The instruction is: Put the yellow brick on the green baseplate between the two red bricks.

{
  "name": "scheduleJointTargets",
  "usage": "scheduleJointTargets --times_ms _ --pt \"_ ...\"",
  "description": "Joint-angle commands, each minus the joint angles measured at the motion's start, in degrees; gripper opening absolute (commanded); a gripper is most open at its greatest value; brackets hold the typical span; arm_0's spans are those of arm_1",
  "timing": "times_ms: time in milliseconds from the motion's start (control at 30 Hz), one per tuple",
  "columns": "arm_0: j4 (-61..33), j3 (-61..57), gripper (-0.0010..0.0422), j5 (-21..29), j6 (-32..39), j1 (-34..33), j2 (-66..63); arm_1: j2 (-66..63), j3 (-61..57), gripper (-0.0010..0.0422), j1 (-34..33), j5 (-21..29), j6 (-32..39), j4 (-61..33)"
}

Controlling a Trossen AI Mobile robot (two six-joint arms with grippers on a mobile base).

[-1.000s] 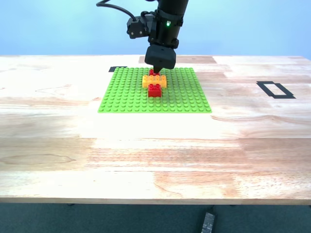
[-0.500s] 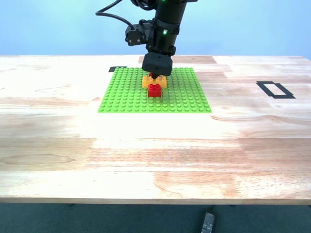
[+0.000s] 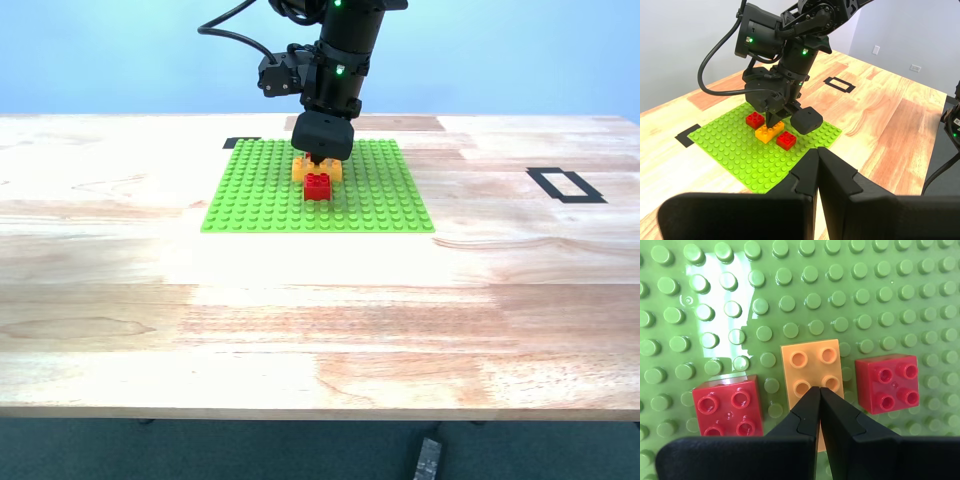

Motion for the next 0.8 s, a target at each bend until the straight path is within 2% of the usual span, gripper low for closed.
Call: scheduleJointTargets --times_ms 33,300,700,800 --pt "0.0 0.0 0.0000 0.0 0.0 0.0 0.0 -1.5 0.0 0.0004 0.0 -0.1 0.0 0.3" --pt "0.0 0.0 0.0000 0.0 0.0 0.0 0.0 -9.4 1.8 0.0004 -1.2 0.1 0.3 0.0" --pt "-0.1 0.0 0.0000 -0.5 1.0 0.0 0.0 -23.7 0.8 0.0004 -8.8 0.1 2.3 -1.3" --pt "0.0 0.0 0.0000 -4.2 1.5 0.0 -0.3 -28.7 -1.7 0.0004 -11.3 0.1 3.8 -0.6"
